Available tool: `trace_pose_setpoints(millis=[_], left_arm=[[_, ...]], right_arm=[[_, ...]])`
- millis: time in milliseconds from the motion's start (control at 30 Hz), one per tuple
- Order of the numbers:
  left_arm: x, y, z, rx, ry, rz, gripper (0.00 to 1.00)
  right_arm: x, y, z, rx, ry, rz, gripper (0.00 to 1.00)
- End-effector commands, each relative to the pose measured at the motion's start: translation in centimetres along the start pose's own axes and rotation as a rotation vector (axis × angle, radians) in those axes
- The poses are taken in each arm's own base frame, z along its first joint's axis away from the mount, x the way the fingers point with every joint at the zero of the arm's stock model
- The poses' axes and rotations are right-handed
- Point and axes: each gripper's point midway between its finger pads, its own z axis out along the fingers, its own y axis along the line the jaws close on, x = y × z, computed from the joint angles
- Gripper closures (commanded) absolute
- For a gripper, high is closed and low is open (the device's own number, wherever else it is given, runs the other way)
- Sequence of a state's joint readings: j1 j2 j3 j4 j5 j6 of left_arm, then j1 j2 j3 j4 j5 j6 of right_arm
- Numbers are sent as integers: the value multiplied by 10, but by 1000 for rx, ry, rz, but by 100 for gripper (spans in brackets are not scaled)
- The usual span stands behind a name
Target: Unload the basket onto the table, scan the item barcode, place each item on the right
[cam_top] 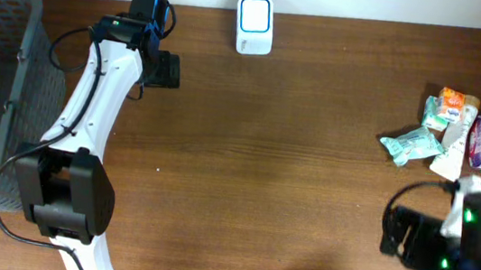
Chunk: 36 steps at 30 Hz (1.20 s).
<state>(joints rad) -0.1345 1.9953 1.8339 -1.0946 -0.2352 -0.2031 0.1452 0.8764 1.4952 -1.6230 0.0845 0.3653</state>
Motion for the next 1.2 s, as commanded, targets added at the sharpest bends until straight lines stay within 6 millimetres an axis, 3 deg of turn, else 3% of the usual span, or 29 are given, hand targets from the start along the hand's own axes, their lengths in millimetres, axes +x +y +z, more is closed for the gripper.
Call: trace_pose_setpoints(millis=[0, 133, 367, 700, 833, 933, 1167], left_arm=[[-1, 0, -5, 7, -12, -13, 1], [-1, 0, -5, 7, -11, -13, 1], [-1, -1, -5, 7, -11, -13, 1], [-1, 0, -5, 7, -11, -13, 1], [-1, 0, -5, 7, -12, -13, 1], [-1, -1, -6, 7, -12, -13, 1], [-1, 0, -5, 7, -11, -13, 1]], right_arm=[[15, -5, -3, -42, -106, 16, 1], [36, -13, 9, -97, -246, 29, 1], [44, -11, 48, -136, -335, 36, 1], [46, -10, 47, -154, -362, 5, 1], [50, -12, 45, -226, -600, -13, 2], [34, -4, 61, -208, -647, -96, 1], [-3, 13, 127, -213, -835, -149, 1]])
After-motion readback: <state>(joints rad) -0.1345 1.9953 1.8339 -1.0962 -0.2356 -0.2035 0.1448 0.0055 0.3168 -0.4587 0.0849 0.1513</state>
